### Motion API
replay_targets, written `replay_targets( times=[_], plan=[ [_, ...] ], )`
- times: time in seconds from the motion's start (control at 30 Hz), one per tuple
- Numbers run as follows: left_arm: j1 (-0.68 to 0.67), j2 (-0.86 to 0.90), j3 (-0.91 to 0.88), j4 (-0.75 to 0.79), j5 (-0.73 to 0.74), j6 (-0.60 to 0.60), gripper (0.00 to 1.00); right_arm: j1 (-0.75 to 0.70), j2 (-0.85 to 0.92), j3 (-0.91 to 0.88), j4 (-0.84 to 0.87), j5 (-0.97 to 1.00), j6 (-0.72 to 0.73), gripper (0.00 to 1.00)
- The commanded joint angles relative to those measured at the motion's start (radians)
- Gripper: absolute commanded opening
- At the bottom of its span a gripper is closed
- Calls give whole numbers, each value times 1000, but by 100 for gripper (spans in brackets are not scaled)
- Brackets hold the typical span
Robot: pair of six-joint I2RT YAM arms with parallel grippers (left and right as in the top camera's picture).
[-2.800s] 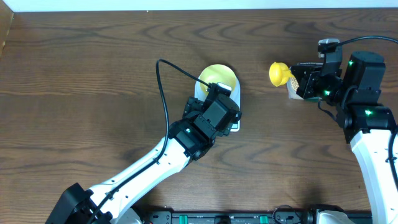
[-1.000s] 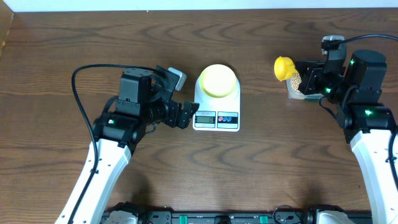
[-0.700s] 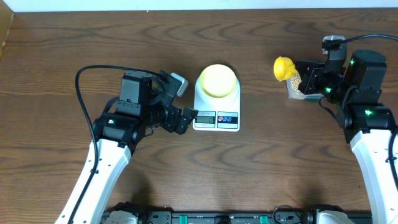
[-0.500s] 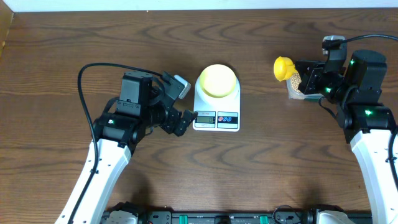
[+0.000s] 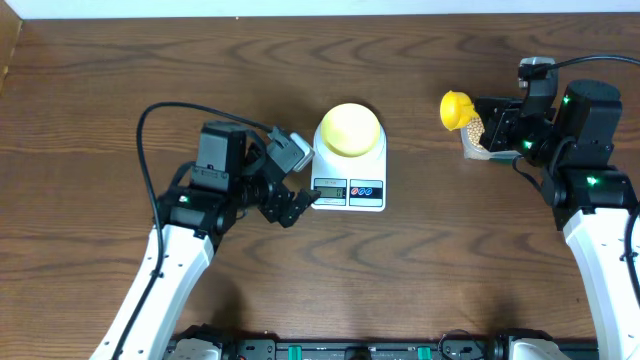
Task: Scoop item into bowl and weigh 50g on scale
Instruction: 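Lower the yellow scoop into the soybean tub with the right gripper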
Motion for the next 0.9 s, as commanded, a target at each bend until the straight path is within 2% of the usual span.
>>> replay_targets(
  times=[0.0, 0.43, 0.87],
  plan=[
    [5, -9, -35, 72, 35, -64, 91, -2, -2, 20, 3, 1, 14, 1],
    [4, -9, -37, 98, -18, -141, 91, -2, -2, 20, 2, 0, 23, 1],
    [3, -9, -37, 63, -19, -122, 91, -2, -2, 20, 0, -8, 26, 1]
  ],
)
